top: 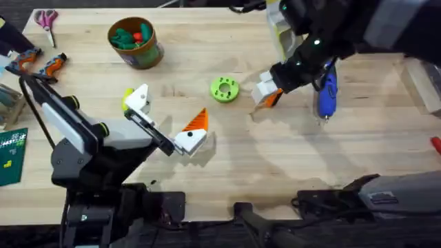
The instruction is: Pick up the gripper from the table and insert it into the empty holder that is missing its gripper. Then pick up a screw, insert it into the mounting hole, and use the screwdriver to tighten it. Finally, clean up the table by picking up the vegetable and placing it into the bucket.
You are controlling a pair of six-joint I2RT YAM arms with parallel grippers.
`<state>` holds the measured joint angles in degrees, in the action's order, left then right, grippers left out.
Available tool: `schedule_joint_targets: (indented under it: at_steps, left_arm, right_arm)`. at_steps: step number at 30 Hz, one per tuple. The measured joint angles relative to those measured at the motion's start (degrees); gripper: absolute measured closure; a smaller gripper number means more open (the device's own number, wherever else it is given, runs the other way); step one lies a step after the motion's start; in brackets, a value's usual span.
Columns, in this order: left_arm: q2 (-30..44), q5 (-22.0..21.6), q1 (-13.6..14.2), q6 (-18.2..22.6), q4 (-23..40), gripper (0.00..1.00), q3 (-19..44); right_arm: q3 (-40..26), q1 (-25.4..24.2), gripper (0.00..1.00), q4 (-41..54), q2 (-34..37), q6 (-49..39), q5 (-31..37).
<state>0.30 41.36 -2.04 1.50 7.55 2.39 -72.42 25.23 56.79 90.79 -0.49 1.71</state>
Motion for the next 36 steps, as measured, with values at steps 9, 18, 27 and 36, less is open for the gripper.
schedule_joint_targets:
  at_steps: [9,18,27,36]
  left_arm:
    - [0.0,0.0,0.0,0.0,0.0,0.015,0.0]
    - [0.0,0.0,0.0,0.0,0.0,0.015,0.0]
    - [0.0,0.5,0.0,0.0,0.1,0.015,0.0]
    - [0.0,5.9,0.0,0.0,0.5,0.015,0.0]
  right_arm:
    - [0.0,0.0,0.073,-0.6,6.1,0.0,0.4]
    - [-0.1,-0.4,0.988,-1.6,6.3,-0.4,0.6]
    - [-0.8,-2.3,0.988,-2.0,6.3,-1.0,-8.9]
    - [-2.8,-6.7,0.988,-4.9,6.3,-2.2,-39.5]
